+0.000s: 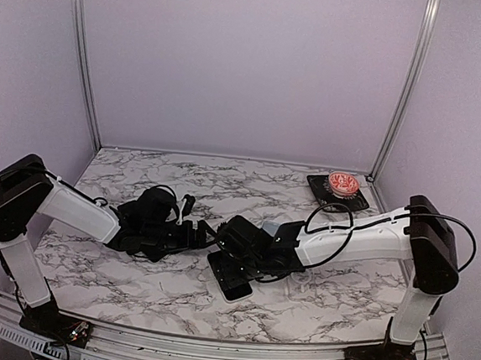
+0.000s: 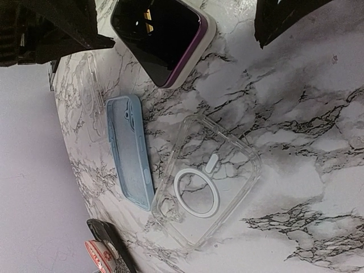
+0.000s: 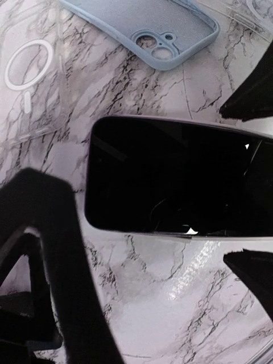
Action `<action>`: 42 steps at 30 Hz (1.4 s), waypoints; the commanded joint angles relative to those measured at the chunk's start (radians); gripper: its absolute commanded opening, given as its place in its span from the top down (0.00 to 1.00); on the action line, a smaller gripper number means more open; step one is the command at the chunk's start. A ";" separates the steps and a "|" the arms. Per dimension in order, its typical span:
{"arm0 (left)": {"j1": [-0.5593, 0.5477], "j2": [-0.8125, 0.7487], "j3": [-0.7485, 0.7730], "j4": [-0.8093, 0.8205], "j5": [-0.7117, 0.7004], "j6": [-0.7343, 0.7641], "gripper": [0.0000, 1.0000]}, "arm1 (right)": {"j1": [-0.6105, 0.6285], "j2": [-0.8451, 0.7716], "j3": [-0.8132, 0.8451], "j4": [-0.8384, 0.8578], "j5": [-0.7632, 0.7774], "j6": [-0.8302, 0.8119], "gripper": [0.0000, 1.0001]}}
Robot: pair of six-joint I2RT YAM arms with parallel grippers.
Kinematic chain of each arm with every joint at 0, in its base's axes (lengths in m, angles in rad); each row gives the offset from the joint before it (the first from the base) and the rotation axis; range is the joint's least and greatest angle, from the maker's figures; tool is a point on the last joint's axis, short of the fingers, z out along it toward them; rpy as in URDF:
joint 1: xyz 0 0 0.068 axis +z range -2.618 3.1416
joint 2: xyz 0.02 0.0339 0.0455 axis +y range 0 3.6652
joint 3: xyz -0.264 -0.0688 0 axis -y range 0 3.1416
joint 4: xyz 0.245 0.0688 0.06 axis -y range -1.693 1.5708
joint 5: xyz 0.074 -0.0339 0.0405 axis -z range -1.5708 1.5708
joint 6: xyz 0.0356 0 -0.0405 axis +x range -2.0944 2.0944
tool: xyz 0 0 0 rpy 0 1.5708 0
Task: Put the phone into the phone case
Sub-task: Pick up the phone with the phone case at the center of the board.
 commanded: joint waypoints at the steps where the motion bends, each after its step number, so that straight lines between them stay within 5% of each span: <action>1: -0.004 -0.018 -0.020 0.027 -0.017 0.025 0.03 | -0.030 -0.032 0.070 -0.148 -0.114 -0.002 0.02; 15: -0.010 -0.030 -0.046 0.026 -0.032 0.039 0.03 | -0.089 0.202 0.372 -0.492 -0.233 -0.113 0.01; 42: -0.011 -0.036 -0.044 0.025 -0.039 0.067 0.03 | -0.044 0.375 0.470 -0.539 -0.307 -0.131 0.05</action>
